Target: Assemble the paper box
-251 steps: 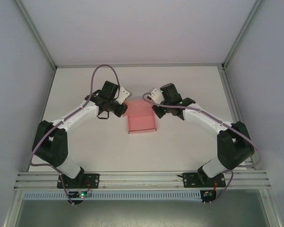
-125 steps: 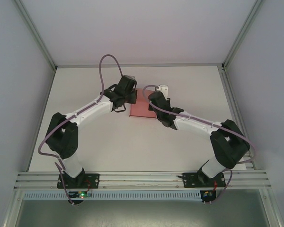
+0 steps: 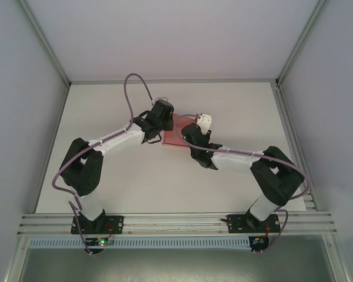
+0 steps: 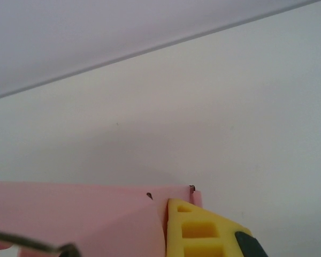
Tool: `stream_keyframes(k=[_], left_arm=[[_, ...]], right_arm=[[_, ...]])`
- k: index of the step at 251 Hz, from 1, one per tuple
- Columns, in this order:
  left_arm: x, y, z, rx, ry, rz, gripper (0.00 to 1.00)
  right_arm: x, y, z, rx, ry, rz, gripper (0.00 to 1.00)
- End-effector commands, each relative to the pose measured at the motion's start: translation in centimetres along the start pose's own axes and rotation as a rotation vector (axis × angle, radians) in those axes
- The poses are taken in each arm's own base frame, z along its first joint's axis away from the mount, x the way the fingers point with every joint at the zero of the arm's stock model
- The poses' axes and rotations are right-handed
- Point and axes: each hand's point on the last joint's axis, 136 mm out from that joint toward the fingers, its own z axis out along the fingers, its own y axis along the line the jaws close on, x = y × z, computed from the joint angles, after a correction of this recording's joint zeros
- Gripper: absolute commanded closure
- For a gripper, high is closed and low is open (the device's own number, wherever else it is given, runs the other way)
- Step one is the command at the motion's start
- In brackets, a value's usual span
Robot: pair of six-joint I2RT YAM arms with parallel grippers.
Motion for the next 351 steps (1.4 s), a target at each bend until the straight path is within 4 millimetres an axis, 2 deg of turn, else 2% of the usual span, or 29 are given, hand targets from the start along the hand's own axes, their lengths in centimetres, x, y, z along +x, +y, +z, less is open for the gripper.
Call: stream_keyframes(k=[1, 52, 67, 111, 151, 180, 213, 240, 273, 291, 306, 323, 329, 351], left_arm=[[1.5, -0.4, 0.8, 0.047, 0.004, -0.008, 0.98], [3.5, -0.4, 1.1, 0.104, 0.008, -0.008, 0.98], [3.9, 0.0, 0.9, 0.104, -0.009, -0.011, 0.98], [6.7, 1.9, 0.3, 0.09, -0.029, 0.04, 0.95], [8.9, 2.0, 0.5, 0.12, -0.008, 0.07, 0.93], [9.5, 2.8, 0.3, 0.09, -0.009, 0.046, 0.93], [8.9, 2.6, -0.5, 0.099, -0.021, 0.034, 0.89], [8.3, 2.9, -1.5, 0.073, -0.017, 0.047, 0.78], [8.1, 4.2, -3.7, 0.022, -0.012, 0.059, 0.58], [8.4, 4.9, -5.0, 0.01, -0.001, 0.071, 0.55], [8.9, 5.3, -6.4, 0.018, 0.013, 0.071, 0.48], [9.3, 5.4, -8.2, 0.046, 0.019, 0.057, 0.32], [9.3, 5.5, -8.9, 0.055, 0.013, 0.043, 0.3], [8.4, 5.2, -12.0, 0.124, -0.035, -0.004, 0.14]], right_arm=[[-1.6, 2.2, -0.4, -0.088, -0.101, 0.086, 1.0], [2.1, 1.2, -0.7, -0.067, -0.065, 0.002, 1.0], [2.6, 1.1, -1.3, -0.078, -0.076, -0.038, 1.0], [4.5, 0.1, -2.9, -0.067, -0.091, -0.15, 1.0], [6.2, -0.1, -3.3, -0.097, -0.081, -0.204, 1.0], [6.7, -0.2, -4.0, -0.111, -0.075, -0.22, 1.0], [6.6, -0.4, -4.1, -0.089, -0.093, -0.244, 1.0], [6.4, -0.2, -4.3, -0.083, -0.1, -0.256, 1.0], [6.2, -0.4, -4.3, -0.067, -0.103, -0.278, 1.0], [6.4, -0.6, -4.3, -0.055, -0.096, -0.298, 1.0], [6.6, -0.6, -4.3, -0.05, -0.093, -0.32, 1.0], [6.8, -0.8, -4.4, -0.04, -0.089, -0.343, 1.0], [6.8, -0.8, -4.4, -0.035, -0.087, -0.349, 1.0], [6.9, -0.7, -4.5, -0.04, -0.083, -0.356, 1.0]])
